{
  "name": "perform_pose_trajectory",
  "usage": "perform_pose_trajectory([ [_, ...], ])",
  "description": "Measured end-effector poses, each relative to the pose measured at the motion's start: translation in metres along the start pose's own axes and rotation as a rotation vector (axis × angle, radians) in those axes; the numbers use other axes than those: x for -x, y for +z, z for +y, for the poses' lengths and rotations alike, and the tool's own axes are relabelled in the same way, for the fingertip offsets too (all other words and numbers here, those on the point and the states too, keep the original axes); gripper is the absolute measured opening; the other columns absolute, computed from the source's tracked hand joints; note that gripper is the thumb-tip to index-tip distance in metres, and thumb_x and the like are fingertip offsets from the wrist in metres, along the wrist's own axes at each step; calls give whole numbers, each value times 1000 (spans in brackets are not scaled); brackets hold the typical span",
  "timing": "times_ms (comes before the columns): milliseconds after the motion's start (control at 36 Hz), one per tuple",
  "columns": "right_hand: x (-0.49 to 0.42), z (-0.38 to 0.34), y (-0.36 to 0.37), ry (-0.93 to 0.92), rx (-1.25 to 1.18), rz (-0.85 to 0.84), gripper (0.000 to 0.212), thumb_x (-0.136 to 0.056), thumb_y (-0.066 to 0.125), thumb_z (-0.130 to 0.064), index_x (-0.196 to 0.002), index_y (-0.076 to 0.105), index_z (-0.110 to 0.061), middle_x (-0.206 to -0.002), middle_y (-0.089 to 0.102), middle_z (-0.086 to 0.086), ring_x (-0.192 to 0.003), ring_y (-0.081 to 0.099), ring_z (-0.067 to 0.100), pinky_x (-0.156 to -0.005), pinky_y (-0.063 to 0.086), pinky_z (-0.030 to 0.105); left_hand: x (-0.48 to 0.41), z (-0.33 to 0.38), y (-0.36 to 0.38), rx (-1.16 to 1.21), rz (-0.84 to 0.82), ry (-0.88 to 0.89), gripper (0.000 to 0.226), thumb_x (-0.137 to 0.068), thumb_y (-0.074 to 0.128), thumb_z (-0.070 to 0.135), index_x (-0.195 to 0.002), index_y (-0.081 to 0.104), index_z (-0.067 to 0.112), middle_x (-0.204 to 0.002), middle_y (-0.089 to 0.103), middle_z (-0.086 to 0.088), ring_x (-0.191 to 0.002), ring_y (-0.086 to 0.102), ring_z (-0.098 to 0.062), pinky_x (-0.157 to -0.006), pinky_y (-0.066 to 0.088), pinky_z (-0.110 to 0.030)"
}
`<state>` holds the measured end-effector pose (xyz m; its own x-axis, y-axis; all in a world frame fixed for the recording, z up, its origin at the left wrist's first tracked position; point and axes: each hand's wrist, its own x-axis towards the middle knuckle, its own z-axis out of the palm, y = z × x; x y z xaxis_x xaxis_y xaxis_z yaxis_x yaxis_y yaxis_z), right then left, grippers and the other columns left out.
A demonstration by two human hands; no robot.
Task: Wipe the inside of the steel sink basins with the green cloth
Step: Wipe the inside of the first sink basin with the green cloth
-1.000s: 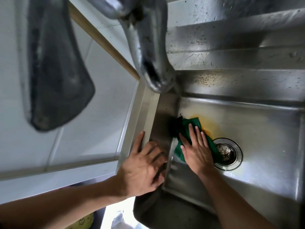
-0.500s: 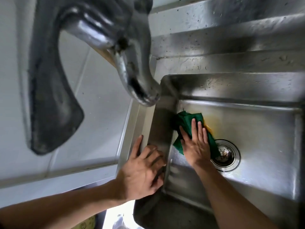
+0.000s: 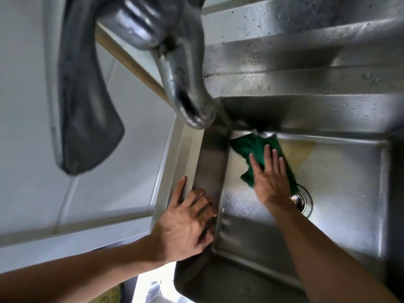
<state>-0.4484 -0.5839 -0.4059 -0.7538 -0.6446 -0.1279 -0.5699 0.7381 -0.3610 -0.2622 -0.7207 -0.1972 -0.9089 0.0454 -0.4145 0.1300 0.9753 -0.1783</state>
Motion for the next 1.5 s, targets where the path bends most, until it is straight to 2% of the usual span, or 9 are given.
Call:
perform_pose_trajectory([
  [111, -9, 35, -16, 179, 30, 9, 74, -89, 60, -52, -153, 33, -25, -161, 8, 28, -147, 12, 46, -119, 11, 55, 1, -1, 0, 0, -18, 1, 44, -90, 52, 54, -113, 73, 23, -119, 67, -4, -126, 56, -29, -120, 27, -71],
  [250, 7, 66, -26, 201, 44, 73, 66, -88, 34, -50, -148, 42, -23, -158, 16, 29, -144, 18, 50, -116, 16, 60, 2, -1, 1, -14, -33, 3, 46, -90, 53, 57, -113, 73, 22, -120, 67, -5, -127, 56, -31, -119, 28, -71],
  [417, 7, 55, -19, -33, 110, -23, 72, -81, 69, -35, -147, 44, -23, -160, 19, 24, -145, 19, 48, -117, 17, 60, 0, 0, -1, -22, 6, 10, 43, -89, 51, 52, -107, 71, 19, -115, 63, -7, -122, 54, -32, -118, 29, -73],
  [556, 17, 77, -34, 130, 87, -22, 66, -90, 58, -36, -151, 35, -31, -162, 12, 23, -149, 10, 43, -119, 13, 55, 1, 0, -2, -19, 19, 7, 44, -89, 54, 54, -108, 73, 19, -115, 66, -7, -122, 55, -31, -118, 30, -72],
  [639, 30, 105, -44, 316, 19, 60, 62, -89, 39, -33, -151, 36, -29, -160, 13, 28, -147, 12, 46, -117, 14, 58, 1, 0, -1, -15, 35, 9, 44, -90, 53, 54, -108, 74, 20, -116, 67, -6, -122, 56, -31, -120, 26, -70],
  [750, 48, 136, -55, 452, 1, 104, 60, -91, 33, -36, -150, 38, -26, -159, 12, 30, -147, 11, 45, -117, 12, 58, 1, 0, 0, -12, 36, 3, 45, -91, 51, 54, -110, 75, 21, -116, 68, -6, -122, 57, -32, -120, 27, -71],
  [1139, 72, 119, -48, 378, 34, 29, 60, -90, 34, -45, -145, 46, -25, -157, 20, 29, -145, 18, 46, -118, 15, 55, 1, 0, 5, -29, 39, 8, 44, -88, 55, 53, -110, 75, 21, -117, 68, -6, -124, 56, -32, -122, 21, -71],
  [1333, 38, 152, -66, 384, -8, 102, 65, -76, 46, -29, -136, 43, -5, -157, 11, 34, -144, 16, 51, -118, 16, 59, 0, 1, 3, -52, 41, 3, 43, -85, 57, 51, -110, 75, 20, -114, 68, -6, -121, 55, -32, -120, 22, -71],
  [1500, 32, 144, -66, 378, -56, 66, 81, -74, 45, -36, -153, 29, -24, -160, 5, 30, -145, 11, 52, -117, 10, 60, 0, 1, 3, -56, 17, 11, 44, -86, 54, 52, -109, 76, 21, -115, 69, -6, -121, 56, -32, -119, 25, -71],
])
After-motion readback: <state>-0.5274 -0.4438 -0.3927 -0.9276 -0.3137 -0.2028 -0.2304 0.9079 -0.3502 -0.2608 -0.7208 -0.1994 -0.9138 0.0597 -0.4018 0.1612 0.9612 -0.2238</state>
